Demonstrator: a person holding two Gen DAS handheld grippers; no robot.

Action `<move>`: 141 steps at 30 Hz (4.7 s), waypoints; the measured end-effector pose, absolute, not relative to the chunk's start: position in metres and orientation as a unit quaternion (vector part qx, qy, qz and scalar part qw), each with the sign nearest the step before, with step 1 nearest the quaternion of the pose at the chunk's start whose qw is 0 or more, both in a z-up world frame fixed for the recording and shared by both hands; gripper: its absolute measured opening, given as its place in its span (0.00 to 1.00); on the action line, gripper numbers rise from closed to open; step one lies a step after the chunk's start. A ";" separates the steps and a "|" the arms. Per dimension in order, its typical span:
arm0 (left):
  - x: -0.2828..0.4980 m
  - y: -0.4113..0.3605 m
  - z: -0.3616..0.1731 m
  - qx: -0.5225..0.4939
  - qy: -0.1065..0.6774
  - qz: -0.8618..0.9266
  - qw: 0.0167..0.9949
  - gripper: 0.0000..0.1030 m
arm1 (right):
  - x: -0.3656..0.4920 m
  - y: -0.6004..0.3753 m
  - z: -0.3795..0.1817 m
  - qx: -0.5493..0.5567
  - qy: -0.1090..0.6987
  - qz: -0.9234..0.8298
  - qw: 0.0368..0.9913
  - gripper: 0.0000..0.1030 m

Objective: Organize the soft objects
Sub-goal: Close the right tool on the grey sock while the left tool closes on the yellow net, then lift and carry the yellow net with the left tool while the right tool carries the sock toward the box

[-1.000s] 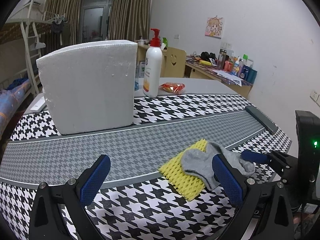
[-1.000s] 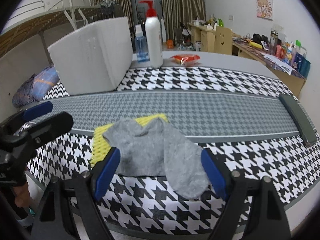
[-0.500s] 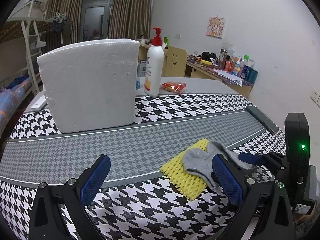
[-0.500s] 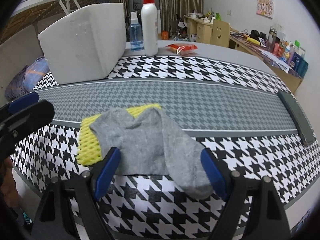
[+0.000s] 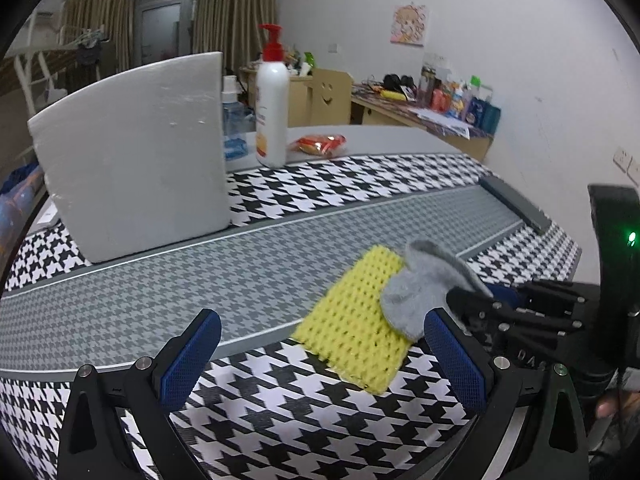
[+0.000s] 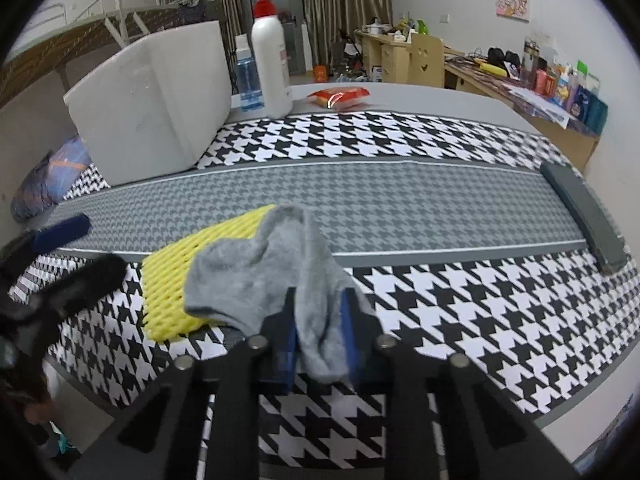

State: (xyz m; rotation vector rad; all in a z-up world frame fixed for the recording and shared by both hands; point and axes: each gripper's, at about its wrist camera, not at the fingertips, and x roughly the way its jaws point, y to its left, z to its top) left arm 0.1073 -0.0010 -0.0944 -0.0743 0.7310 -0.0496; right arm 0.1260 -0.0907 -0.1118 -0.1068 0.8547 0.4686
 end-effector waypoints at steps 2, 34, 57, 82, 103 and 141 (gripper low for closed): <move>0.108 -0.005 -0.096 -0.028 0.361 -0.029 0.932 0.99 | 0.126 -0.094 -0.112 -0.044 0.410 0.230 0.882 0.20; 0.136 -0.025 -0.126 0.013 0.432 -0.033 0.901 0.65 | 0.128 -0.126 -0.114 0.009 0.406 0.243 0.881 0.20; 0.122 -0.009 -0.103 -0.042 0.380 -0.048 0.923 0.15 | 0.123 -0.127 -0.110 0.016 0.392 0.246 0.886 0.15; 0.091 0.012 -0.071 -0.056 0.327 -0.032 0.943 0.15 | 0.106 -0.122 -0.077 0.029 0.346 0.261 0.901 0.10; 0.083 0.017 -0.042 -0.047 0.291 -0.029 0.955 0.15 | 0.110 -0.120 -0.054 0.049 0.323 0.263 0.908 0.10; 0.097 0.035 0.019 -0.028 0.228 -0.006 0.973 0.15 | 0.117 -0.114 -0.006 0.056 0.260 0.270 0.926 0.10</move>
